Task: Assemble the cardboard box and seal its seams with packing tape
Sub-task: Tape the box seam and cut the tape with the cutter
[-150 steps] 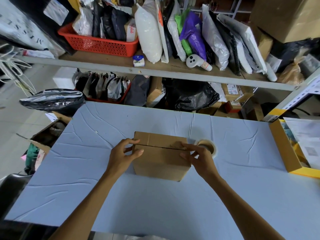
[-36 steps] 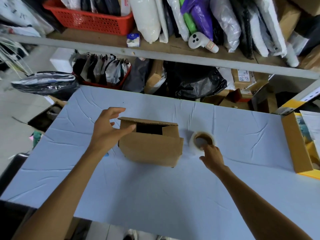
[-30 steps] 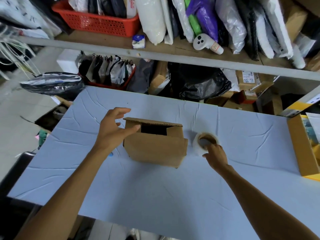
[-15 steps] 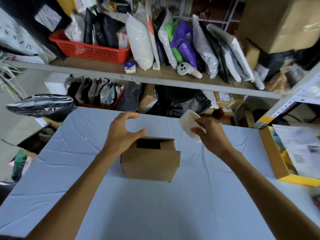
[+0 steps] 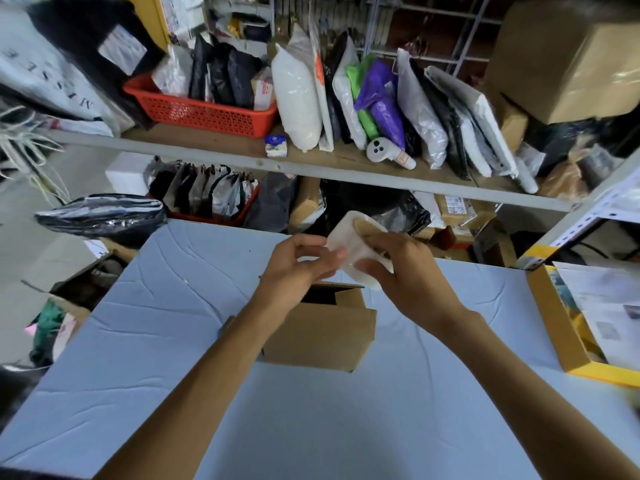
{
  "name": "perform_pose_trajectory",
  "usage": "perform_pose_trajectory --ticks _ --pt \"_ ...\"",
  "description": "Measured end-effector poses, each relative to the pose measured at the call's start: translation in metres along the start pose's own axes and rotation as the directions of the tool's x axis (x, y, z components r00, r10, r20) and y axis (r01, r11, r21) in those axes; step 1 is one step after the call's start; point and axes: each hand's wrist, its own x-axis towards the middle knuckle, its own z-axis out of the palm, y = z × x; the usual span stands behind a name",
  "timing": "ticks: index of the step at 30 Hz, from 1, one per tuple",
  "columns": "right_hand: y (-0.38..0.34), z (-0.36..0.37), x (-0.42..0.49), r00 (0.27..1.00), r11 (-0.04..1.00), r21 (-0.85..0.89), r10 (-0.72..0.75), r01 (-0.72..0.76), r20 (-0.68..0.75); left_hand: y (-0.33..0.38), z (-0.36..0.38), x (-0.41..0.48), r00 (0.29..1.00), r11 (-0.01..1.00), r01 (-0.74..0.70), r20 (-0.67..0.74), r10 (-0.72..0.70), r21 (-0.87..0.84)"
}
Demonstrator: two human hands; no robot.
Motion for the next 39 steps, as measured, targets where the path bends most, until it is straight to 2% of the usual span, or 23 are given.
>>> perform_pose_trajectory --ticks 2,9,14,18,26,31,36,39 --pt "0.0 0.005 0.0 1.0 1.0 -0.012 0.006 -0.006 0.01 -0.002 -0.005 -0.002 0.997 0.996 -0.045 -0.051 0.049 0.079" --pt "-0.001 0.017 -0.001 0.999 0.998 -0.054 0.018 -0.016 0.033 0.003 -0.009 -0.007 0.992 0.955 -0.085 -0.068 0.108 0.284" --pt "-0.001 0.018 -0.003 0.998 0.995 -0.097 0.008 -0.002 0.063 0.008 -0.009 -0.006 0.997 0.98 0.076 -0.029 -0.072 0.184" --pt "-0.001 0.017 -0.003 0.998 0.996 -0.093 0.007 0.0 0.07 0.01 -0.01 -0.006 0.997 0.966 0.072 -0.009 -0.072 0.25" --pt "-0.008 0.008 -0.003 0.995 0.999 -0.038 -0.028 0.032 0.099 0.015 -0.008 -0.01 0.987 0.976 -0.052 -0.14 0.082 0.211" --pt "-0.01 0.006 0.006 0.984 0.986 0.079 0.135 -0.144 0.113 0.019 -0.008 -0.018 0.963 0.964 -0.189 -0.154 0.219 0.189" --pt "-0.014 0.009 0.004 0.963 0.959 0.142 0.222 -0.244 0.155 0.022 -0.014 -0.01 0.988 0.951 -0.088 -0.096 0.121 0.297" --pt "-0.013 0.012 0.002 0.966 0.959 0.151 0.222 -0.241 0.128 0.03 -0.007 -0.008 0.998 0.994 0.034 -0.05 -0.029 0.103"
